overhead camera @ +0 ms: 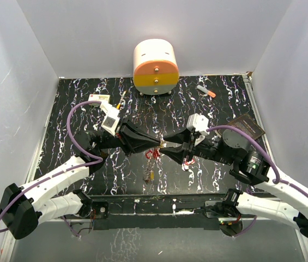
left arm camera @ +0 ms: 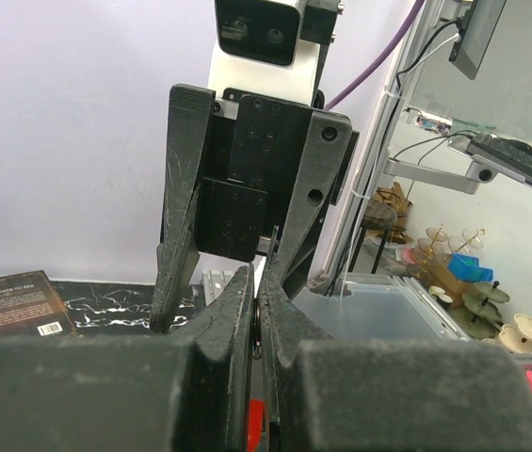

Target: Put the keys on the keyring

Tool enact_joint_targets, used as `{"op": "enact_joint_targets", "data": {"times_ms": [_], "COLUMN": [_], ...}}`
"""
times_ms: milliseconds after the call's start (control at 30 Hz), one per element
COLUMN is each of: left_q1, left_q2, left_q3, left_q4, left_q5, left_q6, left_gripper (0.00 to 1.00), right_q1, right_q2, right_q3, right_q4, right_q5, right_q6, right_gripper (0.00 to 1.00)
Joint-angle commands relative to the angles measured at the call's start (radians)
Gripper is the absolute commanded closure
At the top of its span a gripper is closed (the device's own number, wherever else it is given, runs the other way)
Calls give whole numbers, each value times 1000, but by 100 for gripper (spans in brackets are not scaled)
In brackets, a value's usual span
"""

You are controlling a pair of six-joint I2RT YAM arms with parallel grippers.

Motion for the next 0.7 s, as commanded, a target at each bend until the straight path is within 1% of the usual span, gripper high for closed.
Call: {"op": "enact_joint_targets", "data": {"times_ms": [0, 667], "left_q1": [-4, -4], "left_q2": [-24, -38], "left_q3": [47, 46], "left_q4": [46, 47], "left_q5": [-11, -6], "left_q6": [-10, -18], "left_gripper": [100, 100], "right_q1": [2, 2], "right_q2": [-14, -48], "right_q3": [17, -21], "right_q4": [79, 149], "right_q5": [-5, 81], "right_q6": [-10, -61], "right_gripper": [52, 48]}}
